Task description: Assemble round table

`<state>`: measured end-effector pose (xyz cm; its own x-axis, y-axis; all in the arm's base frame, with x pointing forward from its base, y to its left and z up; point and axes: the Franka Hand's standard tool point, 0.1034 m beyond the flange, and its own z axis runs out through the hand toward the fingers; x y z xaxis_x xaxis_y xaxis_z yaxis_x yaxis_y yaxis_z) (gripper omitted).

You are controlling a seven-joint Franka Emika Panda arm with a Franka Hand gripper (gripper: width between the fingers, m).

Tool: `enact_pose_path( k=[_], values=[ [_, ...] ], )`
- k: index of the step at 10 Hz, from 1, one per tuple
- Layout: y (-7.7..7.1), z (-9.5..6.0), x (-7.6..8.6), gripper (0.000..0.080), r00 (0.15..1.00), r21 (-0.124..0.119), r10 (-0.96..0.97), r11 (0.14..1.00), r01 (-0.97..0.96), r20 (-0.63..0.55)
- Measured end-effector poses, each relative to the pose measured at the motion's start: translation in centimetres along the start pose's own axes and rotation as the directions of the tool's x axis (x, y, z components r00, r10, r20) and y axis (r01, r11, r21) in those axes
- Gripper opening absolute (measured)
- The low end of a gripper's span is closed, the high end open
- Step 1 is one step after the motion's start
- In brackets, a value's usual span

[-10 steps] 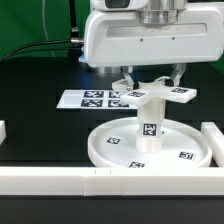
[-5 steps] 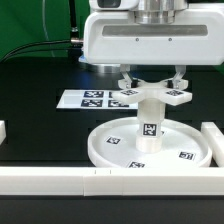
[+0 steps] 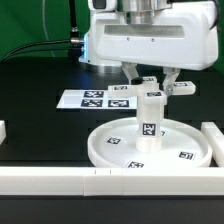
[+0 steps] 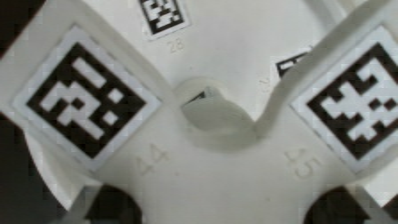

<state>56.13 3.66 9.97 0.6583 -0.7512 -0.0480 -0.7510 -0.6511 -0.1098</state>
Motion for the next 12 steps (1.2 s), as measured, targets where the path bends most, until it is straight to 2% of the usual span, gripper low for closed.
enact_pose_path(
  k=[1, 3, 5, 7, 8, 9, 10, 12],
  values=[
    [0.0, 0.0, -0.1, 0.0442, 0.994, 0.007, 0.105, 0.994, -0.105, 0.001],
    [-0.1, 0.0, -0.1, 0.0442, 0.940, 0.004, 0.342, 0.940, -0.342, 0.000],
    [0.0, 0.0, -0.1, 0.0442, 0.896, 0.005, 0.444, 0.896, -0.444, 0.006],
    [-0.1, 0.1, -0.2, 0.0465, 0.884, 0.006, 0.468, 0.884, -0.468, 0.011],
    [-0.1, 0.0, -0.2, 0.0603, 0.894, 0.007, 0.447, 0.894, -0.447, 0.013],
    [-0.1, -0.3, 0.0, 0.0603, 0.916, 0.007, 0.402, 0.916, -0.402, 0.016],
    [-0.2, -0.7, 0.0, 0.0644, 0.924, 0.010, 0.382, 0.924, -0.382, 0.017],
    [-0.7, -2.1, -0.6, 0.0648, 0.933, 0.003, 0.358, 0.934, -0.358, 0.032]
  ],
)
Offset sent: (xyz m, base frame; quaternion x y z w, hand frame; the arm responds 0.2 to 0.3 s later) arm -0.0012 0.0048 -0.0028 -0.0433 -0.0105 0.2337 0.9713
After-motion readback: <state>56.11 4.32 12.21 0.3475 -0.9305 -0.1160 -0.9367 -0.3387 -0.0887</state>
